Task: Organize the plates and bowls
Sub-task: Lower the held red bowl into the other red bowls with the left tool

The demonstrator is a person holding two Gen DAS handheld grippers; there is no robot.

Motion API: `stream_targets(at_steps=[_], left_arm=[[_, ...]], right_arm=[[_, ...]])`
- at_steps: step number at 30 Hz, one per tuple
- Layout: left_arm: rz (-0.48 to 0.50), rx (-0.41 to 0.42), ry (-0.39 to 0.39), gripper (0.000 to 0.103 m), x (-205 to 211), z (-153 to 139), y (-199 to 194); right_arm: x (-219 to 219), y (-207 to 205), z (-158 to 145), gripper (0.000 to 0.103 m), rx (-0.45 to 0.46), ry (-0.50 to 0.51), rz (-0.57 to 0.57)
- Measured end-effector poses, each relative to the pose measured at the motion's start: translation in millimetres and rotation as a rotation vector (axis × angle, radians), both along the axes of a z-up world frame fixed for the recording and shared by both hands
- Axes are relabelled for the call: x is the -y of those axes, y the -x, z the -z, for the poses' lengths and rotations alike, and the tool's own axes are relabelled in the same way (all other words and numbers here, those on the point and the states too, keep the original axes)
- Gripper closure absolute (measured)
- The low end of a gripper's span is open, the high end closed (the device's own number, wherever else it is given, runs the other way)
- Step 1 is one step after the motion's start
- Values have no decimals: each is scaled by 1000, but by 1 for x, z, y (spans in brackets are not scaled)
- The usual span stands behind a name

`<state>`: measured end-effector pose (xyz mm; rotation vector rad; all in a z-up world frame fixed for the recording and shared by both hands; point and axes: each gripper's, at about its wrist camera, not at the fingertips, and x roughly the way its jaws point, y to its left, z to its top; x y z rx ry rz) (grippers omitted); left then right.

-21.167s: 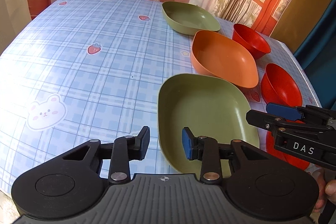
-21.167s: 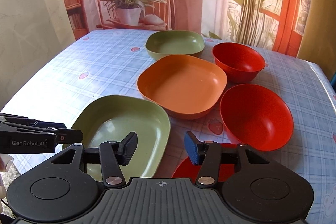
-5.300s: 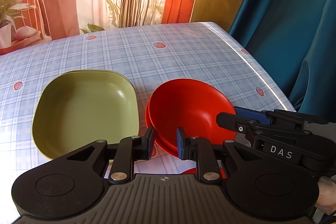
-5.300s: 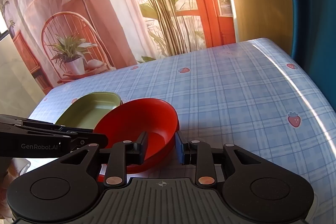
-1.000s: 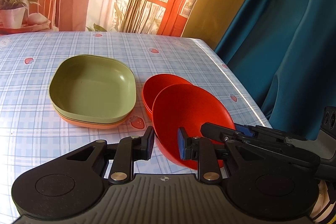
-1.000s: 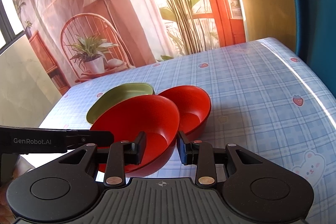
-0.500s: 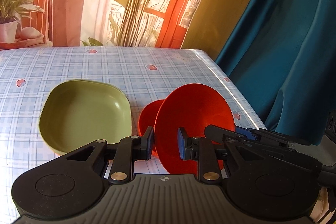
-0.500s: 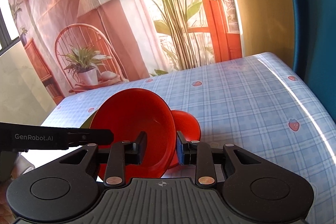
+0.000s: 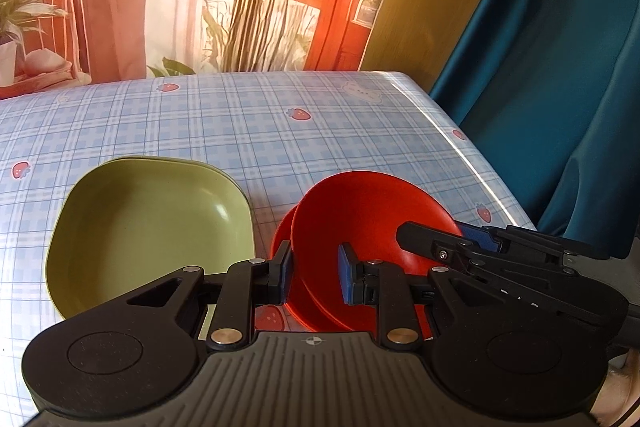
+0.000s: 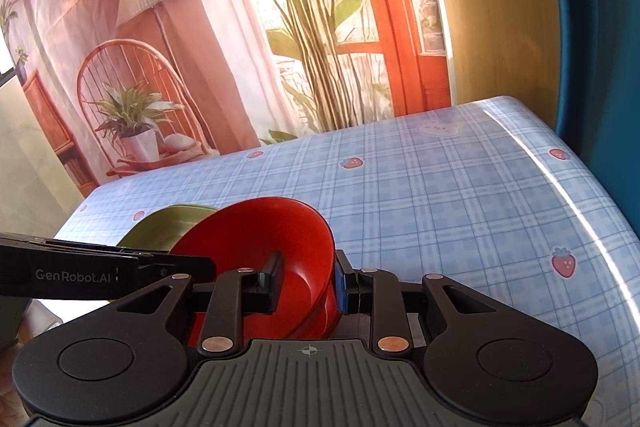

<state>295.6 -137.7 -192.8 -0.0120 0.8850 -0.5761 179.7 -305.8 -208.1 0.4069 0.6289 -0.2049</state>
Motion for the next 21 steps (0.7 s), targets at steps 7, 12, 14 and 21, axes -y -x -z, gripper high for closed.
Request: stream_targets(at_steps=[7, 12, 14, 21], left_arm=[[-8, -3, -32, 78, 1, 6, -3], [-16, -3, -34, 77, -1, 3, -2], [-18, -5, -31, 77, -2, 3, -1], [-17, -14, -40, 77, -2, 6, 1]], right_arm=[[-1, 0, 8, 78, -18, 25, 4], [-1, 2, 13, 77, -37, 34, 10], [-2, 2, 18, 77, -53, 31, 11], [-4, 6, 37, 77, -79, -21, 1]])
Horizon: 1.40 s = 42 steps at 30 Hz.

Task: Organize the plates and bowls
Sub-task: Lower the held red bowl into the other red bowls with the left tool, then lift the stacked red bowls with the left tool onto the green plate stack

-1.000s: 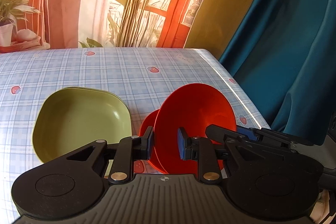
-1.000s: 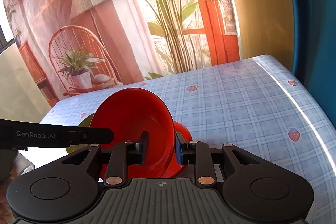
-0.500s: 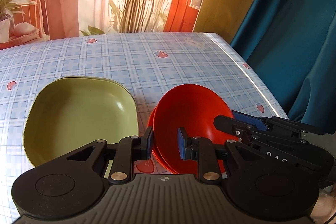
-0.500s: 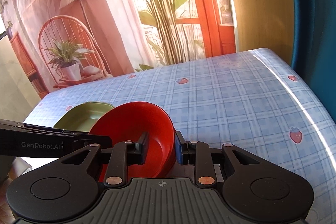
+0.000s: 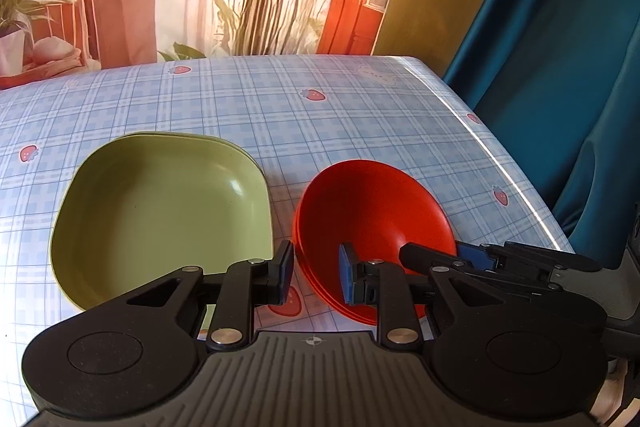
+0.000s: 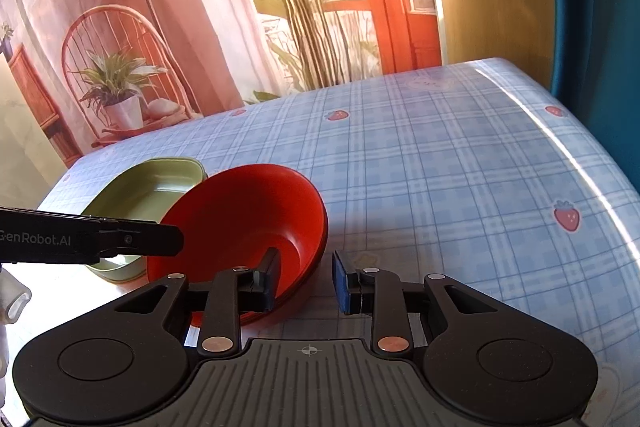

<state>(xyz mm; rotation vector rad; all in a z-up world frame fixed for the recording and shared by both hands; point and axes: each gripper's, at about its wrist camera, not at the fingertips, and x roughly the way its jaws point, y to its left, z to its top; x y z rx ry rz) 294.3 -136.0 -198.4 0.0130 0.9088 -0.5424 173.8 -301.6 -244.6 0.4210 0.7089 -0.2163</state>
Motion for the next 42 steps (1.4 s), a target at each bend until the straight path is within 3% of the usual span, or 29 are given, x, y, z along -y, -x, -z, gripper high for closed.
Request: stream_targets(at_steps=[5, 7, 21, 31, 42], left_arm=[[-5, -3, -8, 76, 0, 1, -1], [-1, -9, -6, 72, 1, 2, 0], [68, -55, -7, 73, 11, 17, 10], [66, -46, -11, 73, 8, 13, 20], [44, -19, 37, 73, -8, -2, 30]], right_arm=[[-1, 4, 7, 85, -11, -14, -7], [0, 7, 9, 86, -10, -26, -4], [1, 15, 13, 87, -15, -50, 8], [-8, 19, 2, 87, -5, -41, 7], [-18, 20, -20, 87, 14, -6, -12]])
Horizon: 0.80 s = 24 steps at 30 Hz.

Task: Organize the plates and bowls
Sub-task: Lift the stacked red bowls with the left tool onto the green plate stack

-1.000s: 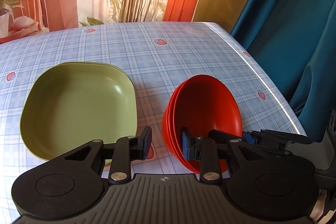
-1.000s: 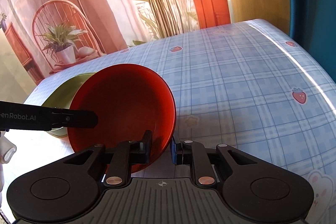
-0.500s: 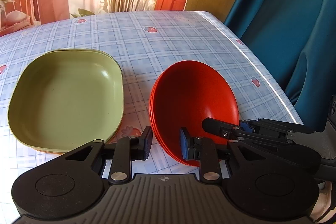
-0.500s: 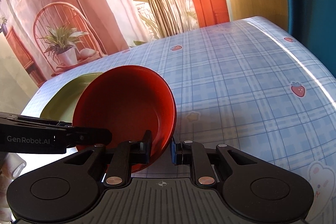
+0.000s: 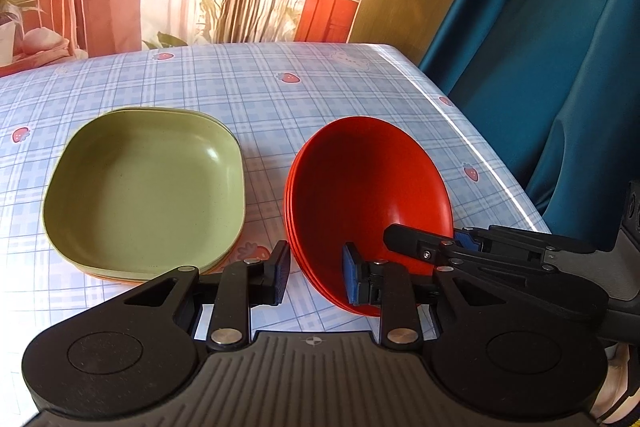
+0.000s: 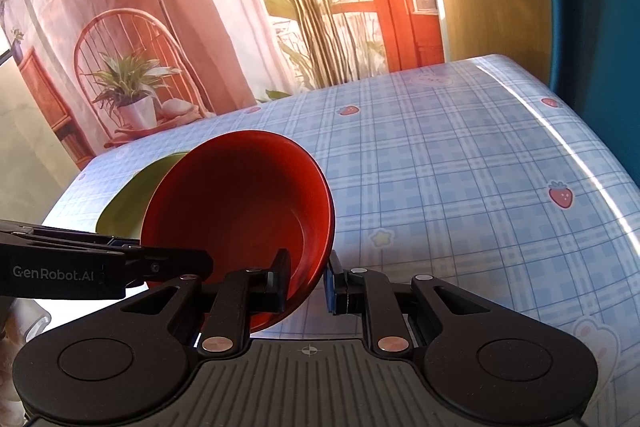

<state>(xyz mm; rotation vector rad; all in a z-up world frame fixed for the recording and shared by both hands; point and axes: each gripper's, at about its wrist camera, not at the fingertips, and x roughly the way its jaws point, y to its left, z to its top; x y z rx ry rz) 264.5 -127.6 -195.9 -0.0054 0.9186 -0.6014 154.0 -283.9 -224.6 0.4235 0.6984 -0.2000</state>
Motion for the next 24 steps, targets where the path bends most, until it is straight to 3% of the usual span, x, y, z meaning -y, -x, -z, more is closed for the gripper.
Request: stream_targets(at_steps=[10, 18, 24], left_arm=[[-37, 31, 26, 73, -27, -16, 0], [-119, 66, 53, 73, -64, -35, -24], [-170, 64, 40, 73, -86, -35, -36]], right_arm=[[-20, -18, -19, 86, 10, 33, -55], [-40, -69, -43, 86, 26, 54, -128], [-59, -101, -44, 87, 16, 49, -170]])
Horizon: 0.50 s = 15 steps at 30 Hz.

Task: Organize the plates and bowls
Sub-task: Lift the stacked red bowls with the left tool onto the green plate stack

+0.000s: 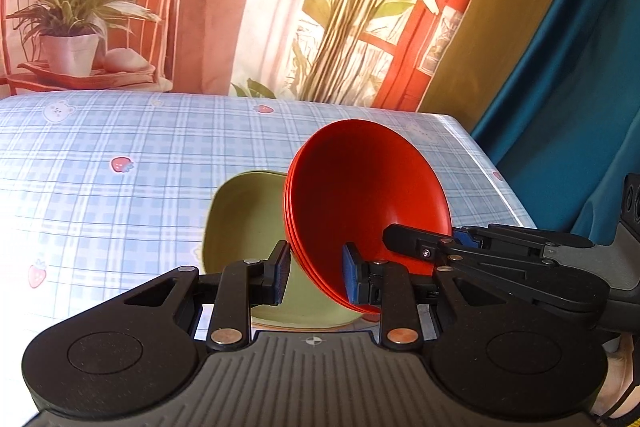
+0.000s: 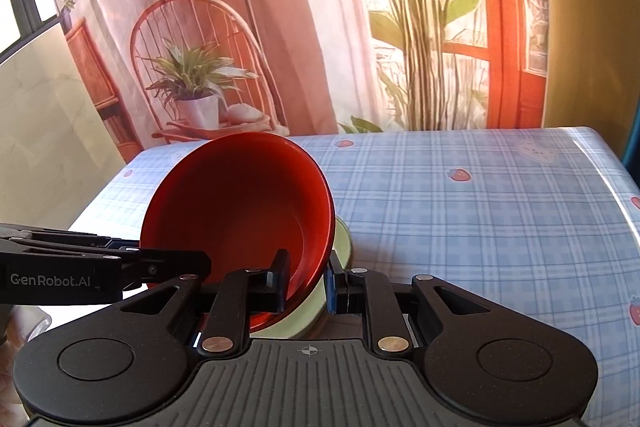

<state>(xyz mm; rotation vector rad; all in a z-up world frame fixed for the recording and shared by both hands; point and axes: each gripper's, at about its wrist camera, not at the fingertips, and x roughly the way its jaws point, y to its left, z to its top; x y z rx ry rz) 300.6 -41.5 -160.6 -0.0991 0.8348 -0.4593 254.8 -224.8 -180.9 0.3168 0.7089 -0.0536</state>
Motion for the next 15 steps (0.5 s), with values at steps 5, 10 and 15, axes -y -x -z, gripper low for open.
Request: stream_targets(at_steps=[5, 10, 15], left_arm=[[-30, -17, 2, 73, -15, 8, -5], [-48, -42, -5, 73, -25, 21, -10], [-48, -43, -18, 73, -28, 30, -11]], right_arm=[[-13, -14, 11, 86, -34, -15, -16], [-25, -22, 20, 86, -66, 0, -38], [-32, -29, 31, 85, -106, 33, -52]])
